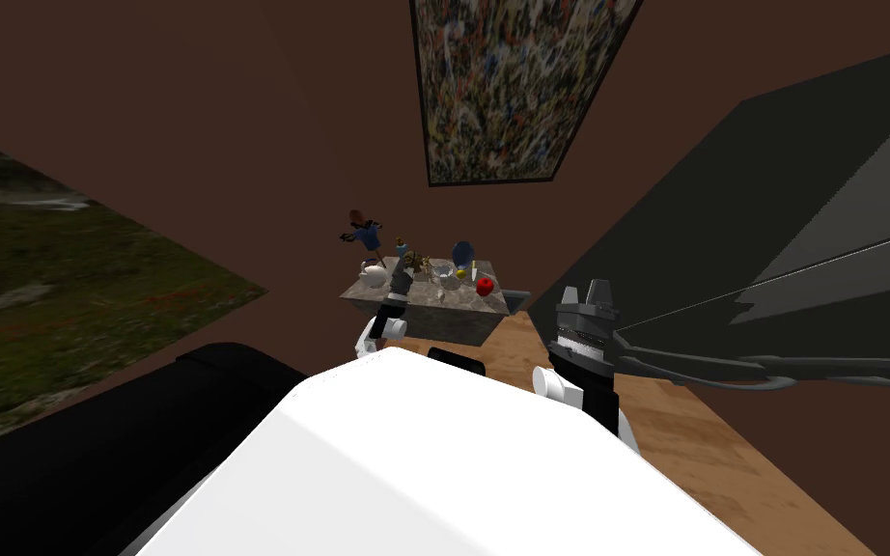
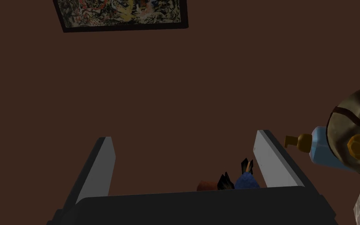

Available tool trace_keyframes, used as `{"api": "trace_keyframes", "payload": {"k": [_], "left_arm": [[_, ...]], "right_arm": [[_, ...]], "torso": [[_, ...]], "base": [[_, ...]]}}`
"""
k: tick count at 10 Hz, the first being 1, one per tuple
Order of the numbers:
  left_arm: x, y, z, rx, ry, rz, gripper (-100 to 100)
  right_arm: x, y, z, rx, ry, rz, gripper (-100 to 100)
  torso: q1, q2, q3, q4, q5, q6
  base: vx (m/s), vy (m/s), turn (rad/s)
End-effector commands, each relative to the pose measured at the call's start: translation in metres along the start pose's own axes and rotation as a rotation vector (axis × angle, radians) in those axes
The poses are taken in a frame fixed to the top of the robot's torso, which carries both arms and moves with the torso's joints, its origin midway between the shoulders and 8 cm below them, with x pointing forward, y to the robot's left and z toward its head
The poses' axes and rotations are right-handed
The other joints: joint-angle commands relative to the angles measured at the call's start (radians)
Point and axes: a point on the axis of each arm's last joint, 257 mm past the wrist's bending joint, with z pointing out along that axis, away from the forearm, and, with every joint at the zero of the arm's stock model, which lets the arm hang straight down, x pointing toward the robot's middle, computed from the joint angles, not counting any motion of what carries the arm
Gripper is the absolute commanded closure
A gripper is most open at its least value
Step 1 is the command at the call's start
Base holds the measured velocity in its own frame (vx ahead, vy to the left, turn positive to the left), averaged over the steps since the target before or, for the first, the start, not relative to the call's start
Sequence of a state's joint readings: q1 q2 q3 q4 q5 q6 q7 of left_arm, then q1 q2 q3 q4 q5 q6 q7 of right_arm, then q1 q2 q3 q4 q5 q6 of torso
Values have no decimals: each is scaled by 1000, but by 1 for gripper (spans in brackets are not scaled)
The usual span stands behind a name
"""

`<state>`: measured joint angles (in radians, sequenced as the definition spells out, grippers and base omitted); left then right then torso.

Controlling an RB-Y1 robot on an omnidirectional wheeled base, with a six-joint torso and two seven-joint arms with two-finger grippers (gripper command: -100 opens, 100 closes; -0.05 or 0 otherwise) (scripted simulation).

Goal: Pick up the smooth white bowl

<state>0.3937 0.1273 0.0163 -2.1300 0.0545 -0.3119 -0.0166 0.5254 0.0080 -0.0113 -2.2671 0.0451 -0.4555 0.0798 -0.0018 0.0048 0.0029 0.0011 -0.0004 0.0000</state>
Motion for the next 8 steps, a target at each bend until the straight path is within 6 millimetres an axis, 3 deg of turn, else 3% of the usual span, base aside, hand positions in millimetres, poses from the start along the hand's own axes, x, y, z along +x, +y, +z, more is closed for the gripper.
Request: {"api": "trace_keyframes", "payload": {"k": [1,8], "left_arm": [[6,13,9,-36,15,-16,-100],[29,62,42,-177,59,-73,-100]], "right_arm": [[0,0,0,0,0,0,0],[0,0,0,0,0,0,0]], "torso": [[0,0,0,0,0,0],[0,-1,-1,0,0,0]], "base": [[-64,-29,15],[-64,-22,14]]}}
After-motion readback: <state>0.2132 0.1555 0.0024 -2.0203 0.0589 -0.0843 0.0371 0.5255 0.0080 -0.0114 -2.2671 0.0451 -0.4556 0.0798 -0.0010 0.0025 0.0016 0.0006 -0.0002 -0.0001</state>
